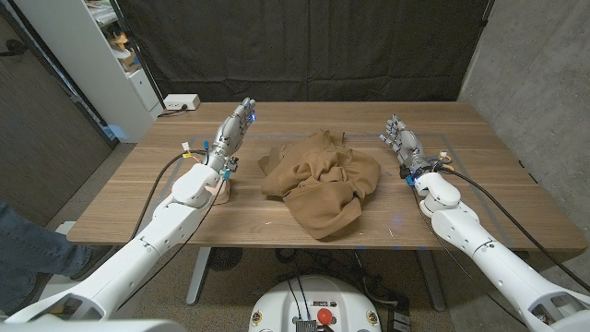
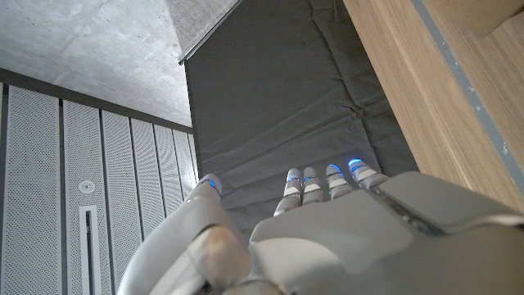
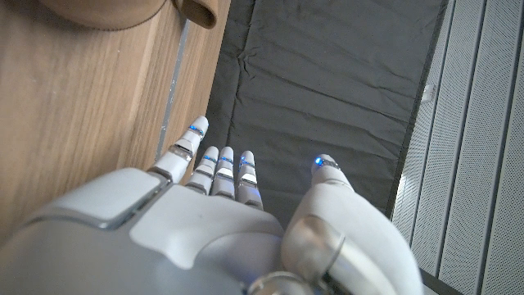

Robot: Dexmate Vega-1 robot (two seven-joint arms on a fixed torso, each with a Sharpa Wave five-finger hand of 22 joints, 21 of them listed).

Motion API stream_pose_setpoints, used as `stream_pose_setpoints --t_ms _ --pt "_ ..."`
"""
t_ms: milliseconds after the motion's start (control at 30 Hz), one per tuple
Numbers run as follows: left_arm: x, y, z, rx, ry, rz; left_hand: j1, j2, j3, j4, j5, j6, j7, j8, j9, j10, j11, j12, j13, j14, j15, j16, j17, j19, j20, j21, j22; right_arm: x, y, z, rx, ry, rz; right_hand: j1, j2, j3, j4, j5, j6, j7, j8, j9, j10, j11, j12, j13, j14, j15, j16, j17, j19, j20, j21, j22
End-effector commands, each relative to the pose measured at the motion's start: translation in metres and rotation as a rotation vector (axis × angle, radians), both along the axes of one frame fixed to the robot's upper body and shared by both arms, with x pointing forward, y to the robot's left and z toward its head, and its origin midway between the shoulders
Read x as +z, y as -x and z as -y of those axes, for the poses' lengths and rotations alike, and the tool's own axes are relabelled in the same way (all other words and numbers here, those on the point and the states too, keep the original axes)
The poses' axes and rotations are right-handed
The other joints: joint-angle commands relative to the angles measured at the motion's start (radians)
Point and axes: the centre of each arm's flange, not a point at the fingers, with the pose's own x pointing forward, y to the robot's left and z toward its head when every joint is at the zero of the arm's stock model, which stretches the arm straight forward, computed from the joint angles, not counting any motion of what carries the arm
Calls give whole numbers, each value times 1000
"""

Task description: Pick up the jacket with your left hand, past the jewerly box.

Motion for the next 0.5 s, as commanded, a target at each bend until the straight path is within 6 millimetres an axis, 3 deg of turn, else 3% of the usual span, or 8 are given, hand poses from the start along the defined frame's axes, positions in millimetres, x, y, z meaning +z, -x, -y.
stream_pose_setpoints --t_ms 33,500 --pt "4 5 -2 -10 -33 37 8 3 2 -9 -2 6 1 7 5 2 -3 5 -1 2 3 5 2 -6 4 4 6 0 1 -3 -7 -14 7 -1 5 -4 1 -1 9 -2 2 1 9 -3 4 0 5 -3 2 -2 0 0 -5 6" --pt "8 14 -2 -25 -78 63 13 6 3 -14 -5 16 0 9 5 4 -1 6 -6 3 3 3 1 -12 7 2 6 1 2 -4 -11 -39 12 -1 5 -6 -2 -1 16 1 2 -2 7 -1 2 -5 -2 -2 -3 -7 -5 -1 -12 6"
